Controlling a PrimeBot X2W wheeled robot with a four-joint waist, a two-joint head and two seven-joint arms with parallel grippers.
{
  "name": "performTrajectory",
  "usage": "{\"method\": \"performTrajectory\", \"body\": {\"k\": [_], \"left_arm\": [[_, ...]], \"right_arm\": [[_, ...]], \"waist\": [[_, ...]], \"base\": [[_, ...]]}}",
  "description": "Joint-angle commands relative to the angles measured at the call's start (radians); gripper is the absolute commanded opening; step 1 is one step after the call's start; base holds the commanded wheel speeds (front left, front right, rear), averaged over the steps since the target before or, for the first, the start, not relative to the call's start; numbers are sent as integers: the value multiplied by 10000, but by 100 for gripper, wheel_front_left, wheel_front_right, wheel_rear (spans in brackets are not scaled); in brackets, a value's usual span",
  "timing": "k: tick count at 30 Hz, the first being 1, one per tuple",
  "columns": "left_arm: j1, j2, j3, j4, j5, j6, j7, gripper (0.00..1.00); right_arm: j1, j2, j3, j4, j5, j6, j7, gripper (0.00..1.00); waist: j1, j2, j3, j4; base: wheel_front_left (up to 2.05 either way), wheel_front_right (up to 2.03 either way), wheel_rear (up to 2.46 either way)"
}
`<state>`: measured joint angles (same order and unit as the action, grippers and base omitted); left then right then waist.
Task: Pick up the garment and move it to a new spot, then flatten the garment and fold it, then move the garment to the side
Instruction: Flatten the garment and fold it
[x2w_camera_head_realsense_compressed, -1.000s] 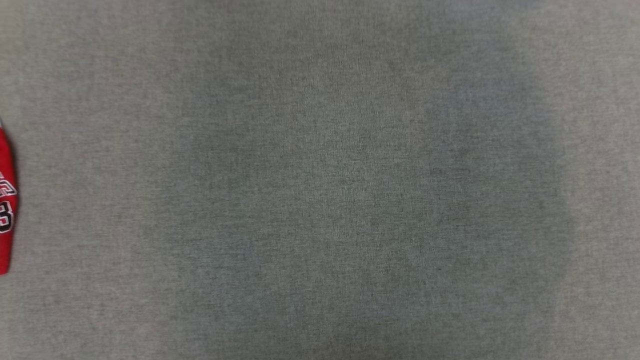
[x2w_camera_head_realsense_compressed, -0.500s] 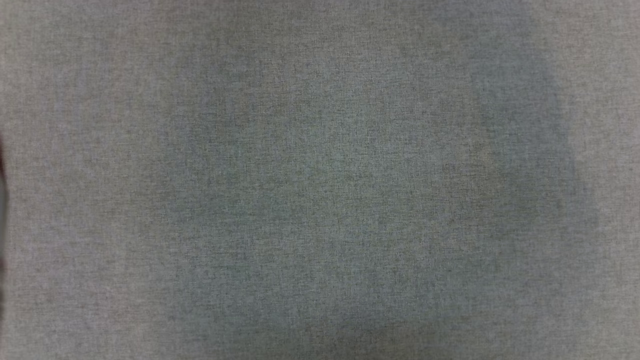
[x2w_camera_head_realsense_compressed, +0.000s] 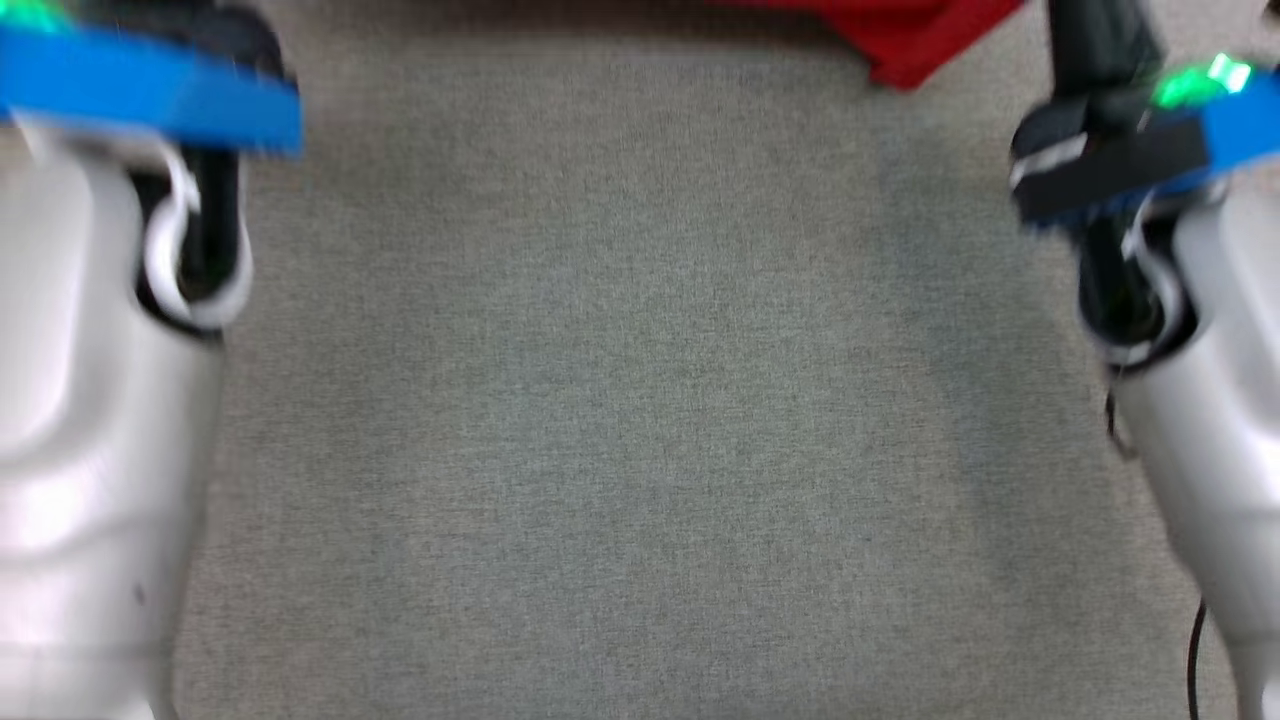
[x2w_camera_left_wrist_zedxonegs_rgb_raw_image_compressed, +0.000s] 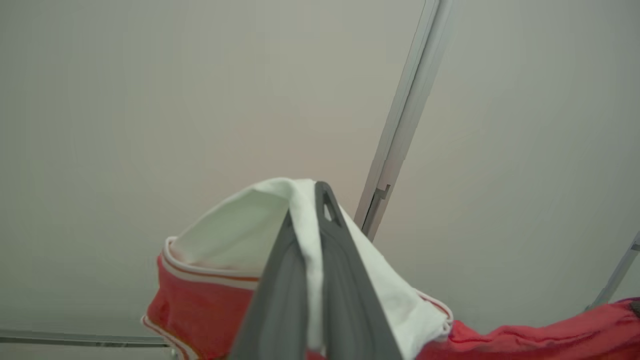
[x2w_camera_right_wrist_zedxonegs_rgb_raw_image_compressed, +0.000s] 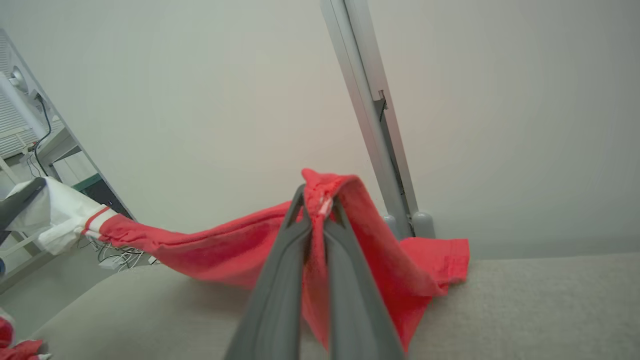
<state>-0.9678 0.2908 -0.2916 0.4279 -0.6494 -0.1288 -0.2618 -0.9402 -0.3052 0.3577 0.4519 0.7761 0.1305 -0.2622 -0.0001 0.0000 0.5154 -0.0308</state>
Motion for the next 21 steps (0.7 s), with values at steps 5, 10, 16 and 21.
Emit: {"method": "performTrajectory", "body": {"k": [5, 10, 16, 21], "left_arm": [[2784, -253, 516, -1266, 331, 260, -40, 0], [5287, -387, 990, -2197, 370, 537, -42, 0], [7760, -630, 978, -2787, 242, 831, -42, 0], [9428, -798, 774, -3364, 176, 1114, 84, 0]], "right_arm": [[2188, -155, 156, -936, 53, 5, -36, 0], [4037, -360, 644, -1524, -36, 5, -36, 0], [5822, -565, 859, -1871, 100, 5, -36, 0], [7308, -648, 769, -2150, 157, 5, -36, 0]], "waist": [[1, 0, -966, 89], [1, 0, -1657, -13], [1, 0, -2460, -39], [1, 0, -3114, 47]], "base": [[0, 0, 0], [0, 0, 0], [0, 0, 0], [0, 0, 0]]}}
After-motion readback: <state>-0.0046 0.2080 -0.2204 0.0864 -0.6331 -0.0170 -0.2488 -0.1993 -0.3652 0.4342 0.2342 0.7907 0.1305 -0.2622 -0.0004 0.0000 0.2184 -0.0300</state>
